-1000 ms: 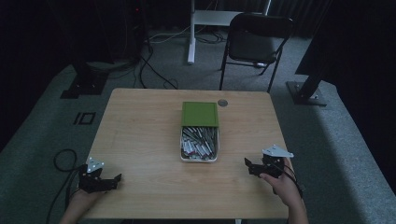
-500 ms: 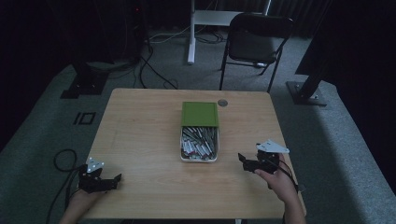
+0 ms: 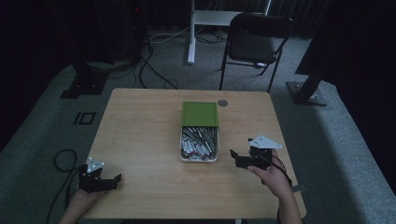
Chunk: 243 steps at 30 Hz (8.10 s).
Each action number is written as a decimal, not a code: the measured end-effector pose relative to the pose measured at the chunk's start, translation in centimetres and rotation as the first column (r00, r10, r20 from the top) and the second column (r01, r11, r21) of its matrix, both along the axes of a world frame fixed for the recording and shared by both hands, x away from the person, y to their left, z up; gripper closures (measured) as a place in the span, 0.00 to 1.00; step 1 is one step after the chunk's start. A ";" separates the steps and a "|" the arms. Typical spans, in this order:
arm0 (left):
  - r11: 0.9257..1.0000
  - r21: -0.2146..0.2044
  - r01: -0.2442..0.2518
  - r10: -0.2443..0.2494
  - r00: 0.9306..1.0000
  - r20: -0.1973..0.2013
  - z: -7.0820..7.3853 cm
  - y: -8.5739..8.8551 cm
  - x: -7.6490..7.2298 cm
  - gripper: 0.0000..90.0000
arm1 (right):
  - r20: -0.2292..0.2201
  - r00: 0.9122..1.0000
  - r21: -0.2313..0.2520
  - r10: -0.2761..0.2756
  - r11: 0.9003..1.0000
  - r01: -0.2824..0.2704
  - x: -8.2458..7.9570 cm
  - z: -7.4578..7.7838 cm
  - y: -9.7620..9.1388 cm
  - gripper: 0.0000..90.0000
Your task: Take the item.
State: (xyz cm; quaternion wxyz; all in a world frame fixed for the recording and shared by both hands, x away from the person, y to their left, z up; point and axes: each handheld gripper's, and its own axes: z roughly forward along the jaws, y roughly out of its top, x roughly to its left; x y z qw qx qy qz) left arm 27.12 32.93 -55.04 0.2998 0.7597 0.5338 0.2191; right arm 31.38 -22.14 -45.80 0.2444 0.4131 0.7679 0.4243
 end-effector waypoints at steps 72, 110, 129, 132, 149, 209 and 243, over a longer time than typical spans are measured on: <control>1.000 0.000 0.000 0.000 1.000 0.000 0.0 0.0 0.0 0.01 | -0.011 0.965 -0.111 0.263 0.958 -0.263 1.1 -1.9 11.9 0.79; 1.000 0.000 0.000 0.000 1.000 0.000 0.0 0.0 0.0 0.01 | -0.003 0.998 -0.163 0.055 0.985 -0.055 1.5 -3.4 12.5 1.00; 1.000 -0.001 -0.001 0.001 1.000 0.001 0.0 0.0 0.0 0.01 | 0.036 0.993 -0.067 0.108 0.992 -0.106 0.6 0.4 12.3 1.00; 1.000 -0.001 -0.001 0.001 1.000 0.001 0.0 0.0 0.0 0.01 | 0.041 0.993 -0.041 0.115 0.993 -0.113 0.4 1.1 12.1 1.00; 1.000 0.000 0.000 0.000 1.000 0.001 0.0 0.0 0.0 0.01 | 0.127 0.991 0.020 0.045 0.999 -0.048 0.9 4.7 9.1 1.00; 1.000 0.000 0.000 0.000 1.000 0.000 0.0 0.0 0.0 0.01 | -0.016 0.958 -0.137 -0.286 0.950 0.281 9.4 -5.2 -0.1 1.00; 1.000 0.000 0.000 0.000 1.000 0.000 0.0 0.0 0.0 0.01 | -0.106 0.988 -0.046 -0.114 0.993 0.109 8.7 -8.2 3.4 0.56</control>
